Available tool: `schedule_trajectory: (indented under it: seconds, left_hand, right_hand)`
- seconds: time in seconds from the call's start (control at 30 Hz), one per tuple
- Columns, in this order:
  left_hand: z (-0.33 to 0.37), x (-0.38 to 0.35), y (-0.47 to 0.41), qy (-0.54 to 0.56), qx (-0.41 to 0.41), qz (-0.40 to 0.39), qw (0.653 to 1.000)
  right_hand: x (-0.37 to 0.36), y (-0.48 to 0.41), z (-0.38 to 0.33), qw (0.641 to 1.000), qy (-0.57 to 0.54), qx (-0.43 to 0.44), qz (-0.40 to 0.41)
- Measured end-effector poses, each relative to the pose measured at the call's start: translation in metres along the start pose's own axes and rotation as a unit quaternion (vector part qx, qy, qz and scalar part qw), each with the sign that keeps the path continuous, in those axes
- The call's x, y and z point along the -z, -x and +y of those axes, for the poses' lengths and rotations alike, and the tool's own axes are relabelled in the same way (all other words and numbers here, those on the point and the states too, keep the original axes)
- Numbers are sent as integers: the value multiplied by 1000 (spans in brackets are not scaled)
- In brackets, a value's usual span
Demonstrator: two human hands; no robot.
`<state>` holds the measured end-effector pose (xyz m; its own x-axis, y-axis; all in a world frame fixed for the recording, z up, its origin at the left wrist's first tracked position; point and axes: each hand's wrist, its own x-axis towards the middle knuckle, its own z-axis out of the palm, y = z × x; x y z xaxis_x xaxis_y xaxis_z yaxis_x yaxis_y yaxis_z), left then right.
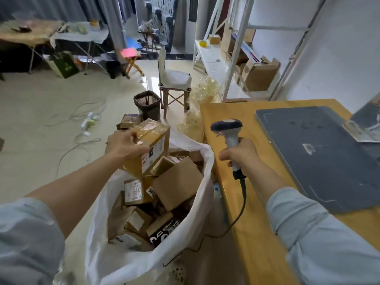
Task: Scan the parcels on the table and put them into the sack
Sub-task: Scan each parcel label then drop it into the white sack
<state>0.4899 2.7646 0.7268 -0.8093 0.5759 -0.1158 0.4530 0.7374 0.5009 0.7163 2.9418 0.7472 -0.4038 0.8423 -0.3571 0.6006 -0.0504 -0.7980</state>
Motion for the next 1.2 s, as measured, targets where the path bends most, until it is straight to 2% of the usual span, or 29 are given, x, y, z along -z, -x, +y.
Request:
schedule_trajectory:
  seconds: [0.17, 0.3, 0.57, 0.67, 0.73, 0.87, 1.0, 1.07, 1.2]
  left_hand:
    - [-6, -3, -49, -76, -41, -62, 994]
    - [-10, -8, -80, -133, -79, -95, 983]
    - [-6, -22, -110, -152, -118, -117, 974]
    - [-5, -25, -115, -175, -133, -141, 965]
    - [-6, -28, -119, -181, -147, -156, 960]
    - [4, -38, -124, -199, -208, -181, 941]
    - [31, -61, -135, -244, -275, -189, 910]
    - [39, -80, -137, -235, -273, -197, 912]
    - [25, -104, -136, -179, -205, -221, 937]
  right_hand:
    - [-41, -73, -30, 986, 166, 30, -2]
    - [-72, -122, -42, 964, 258, 61, -27]
    - [-127, -182, -36, 939, 323, 22, -117]
    - [-133, -194, -24, 918, 378, 17, -115]
    - [-132, -205, -20, 924, 371, 17, -90]
    - [-119, -229, -37, 965, 258, 25, -46]
    - [-105, -239, -67, 984, 163, 64, -26]
    - [-103, -235, -75, 985, 144, 88, -39]
    - [-103, -223, -71, 985, 128, 84, -76]
